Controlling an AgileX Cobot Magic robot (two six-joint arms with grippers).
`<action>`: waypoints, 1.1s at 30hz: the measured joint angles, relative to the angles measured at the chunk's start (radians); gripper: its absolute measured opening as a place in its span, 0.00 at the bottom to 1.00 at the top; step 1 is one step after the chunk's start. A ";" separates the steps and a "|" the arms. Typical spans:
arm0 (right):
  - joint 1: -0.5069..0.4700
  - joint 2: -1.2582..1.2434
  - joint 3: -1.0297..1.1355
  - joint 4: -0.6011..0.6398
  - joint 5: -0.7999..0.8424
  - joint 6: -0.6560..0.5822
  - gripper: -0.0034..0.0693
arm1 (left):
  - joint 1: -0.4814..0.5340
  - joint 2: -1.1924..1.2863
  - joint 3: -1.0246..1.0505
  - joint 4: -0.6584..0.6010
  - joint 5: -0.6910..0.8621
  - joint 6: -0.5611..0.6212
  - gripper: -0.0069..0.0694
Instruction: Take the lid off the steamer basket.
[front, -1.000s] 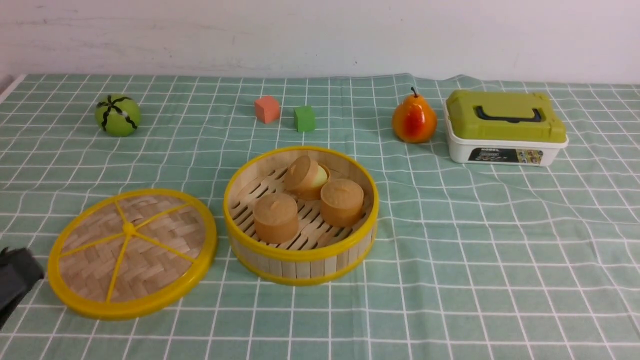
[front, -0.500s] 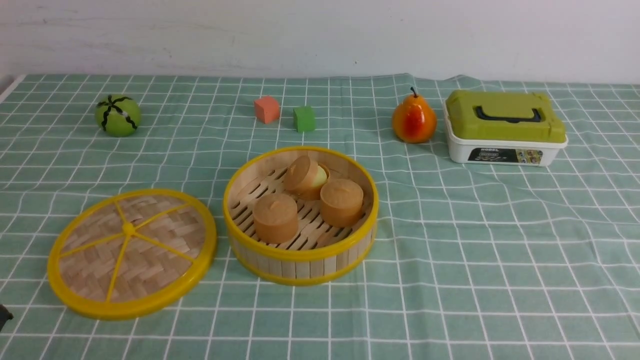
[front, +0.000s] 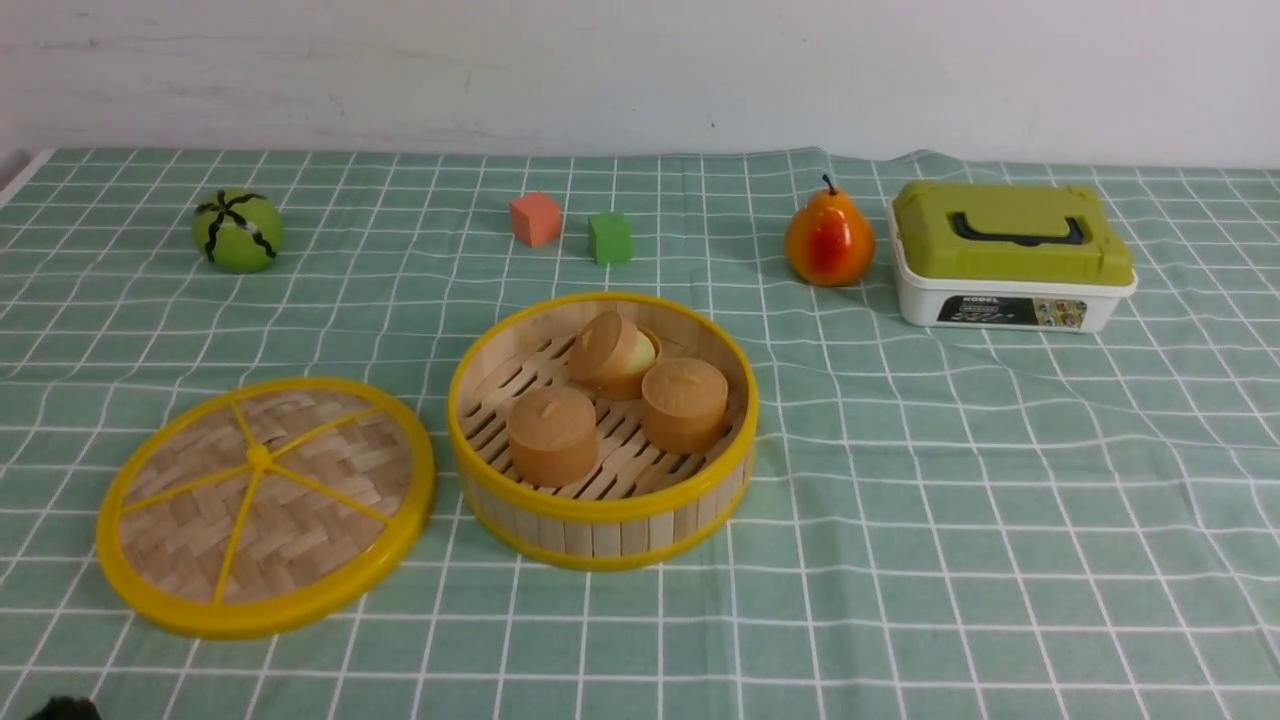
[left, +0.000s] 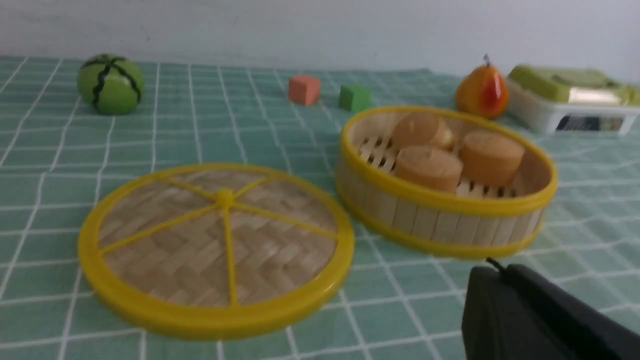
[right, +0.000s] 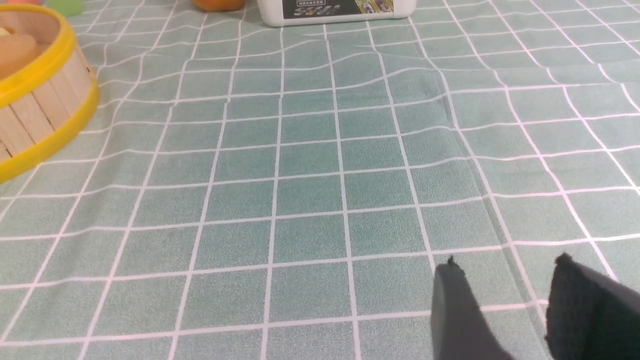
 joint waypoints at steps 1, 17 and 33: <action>0.000 0.000 0.000 0.000 0.000 0.000 0.38 | 0.000 0.000 0.033 0.080 -0.001 -0.058 0.07; 0.000 0.000 0.000 0.000 0.000 0.000 0.38 | 0.000 0.000 0.078 0.503 0.075 -0.650 0.09; 0.000 0.000 0.000 0.000 0.000 0.000 0.38 | 0.000 0.000 0.078 0.503 0.078 -0.653 0.10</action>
